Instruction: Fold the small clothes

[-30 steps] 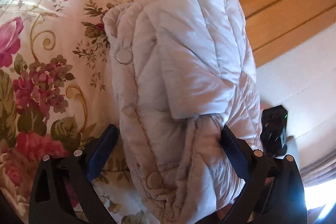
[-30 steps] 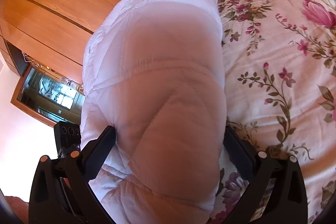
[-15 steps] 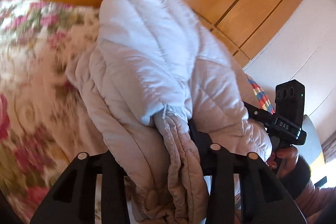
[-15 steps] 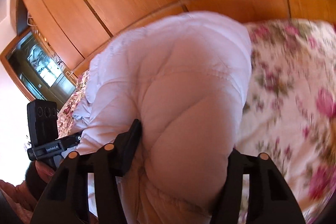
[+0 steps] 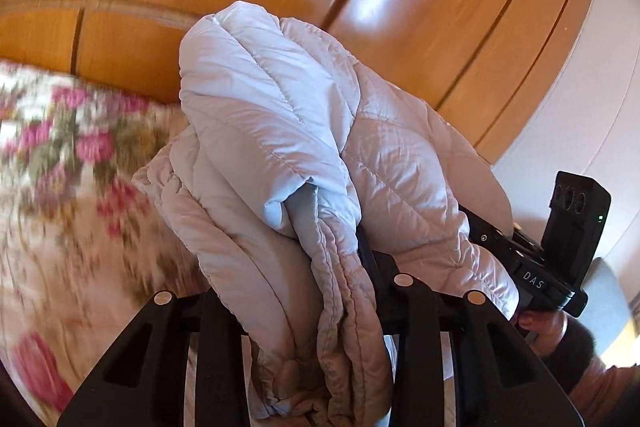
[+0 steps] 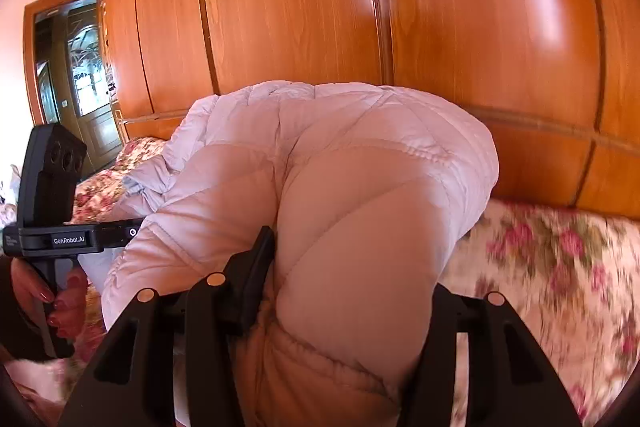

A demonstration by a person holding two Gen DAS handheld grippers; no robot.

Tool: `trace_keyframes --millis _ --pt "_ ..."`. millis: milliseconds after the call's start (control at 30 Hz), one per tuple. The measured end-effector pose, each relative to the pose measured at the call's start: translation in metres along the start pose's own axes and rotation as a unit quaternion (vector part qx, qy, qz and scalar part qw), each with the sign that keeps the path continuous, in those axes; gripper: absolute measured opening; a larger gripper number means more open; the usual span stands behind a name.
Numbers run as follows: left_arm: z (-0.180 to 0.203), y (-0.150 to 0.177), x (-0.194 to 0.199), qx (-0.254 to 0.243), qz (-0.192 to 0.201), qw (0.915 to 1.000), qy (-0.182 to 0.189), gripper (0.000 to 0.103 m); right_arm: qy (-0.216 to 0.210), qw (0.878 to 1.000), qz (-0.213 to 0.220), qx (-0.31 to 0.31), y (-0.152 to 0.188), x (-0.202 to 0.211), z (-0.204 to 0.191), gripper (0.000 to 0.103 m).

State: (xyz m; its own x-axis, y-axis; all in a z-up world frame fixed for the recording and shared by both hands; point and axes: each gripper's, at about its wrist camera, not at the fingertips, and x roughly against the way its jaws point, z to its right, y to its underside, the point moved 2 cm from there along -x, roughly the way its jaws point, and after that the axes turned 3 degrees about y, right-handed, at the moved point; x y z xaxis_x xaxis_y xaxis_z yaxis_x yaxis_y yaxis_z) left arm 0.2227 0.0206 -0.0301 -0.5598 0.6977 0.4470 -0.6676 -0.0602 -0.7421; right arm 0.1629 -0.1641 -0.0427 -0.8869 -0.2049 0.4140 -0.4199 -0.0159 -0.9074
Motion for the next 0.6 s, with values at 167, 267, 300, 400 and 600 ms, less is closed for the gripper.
trace_keyframes --millis 167,267,300,400,600 --pt "-0.025 -0.016 -0.048 -0.031 -0.013 0.9988 -0.036 0.032 0.014 1.000 -0.017 -0.019 0.017 -0.050 0.036 0.050" --pt "-0.055 -0.007 -0.077 0.011 -0.045 0.9983 -0.036 0.036 0.014 0.997 -0.042 -0.067 0.041 -0.065 0.056 0.061" --pt "-0.061 -0.002 -0.083 0.022 -0.047 0.9981 -0.033 0.041 0.010 0.995 -0.041 -0.088 0.049 -0.067 0.063 0.062" --pt "-0.064 0.010 -0.092 0.016 -0.044 0.9981 -0.041 0.050 0.014 0.992 -0.049 -0.117 0.056 -0.067 0.071 0.075" --pt "-0.082 0.011 -0.092 0.042 -0.036 0.9971 -0.052 0.075 0.056 0.988 -0.065 -0.126 0.054 -0.064 0.069 0.094"
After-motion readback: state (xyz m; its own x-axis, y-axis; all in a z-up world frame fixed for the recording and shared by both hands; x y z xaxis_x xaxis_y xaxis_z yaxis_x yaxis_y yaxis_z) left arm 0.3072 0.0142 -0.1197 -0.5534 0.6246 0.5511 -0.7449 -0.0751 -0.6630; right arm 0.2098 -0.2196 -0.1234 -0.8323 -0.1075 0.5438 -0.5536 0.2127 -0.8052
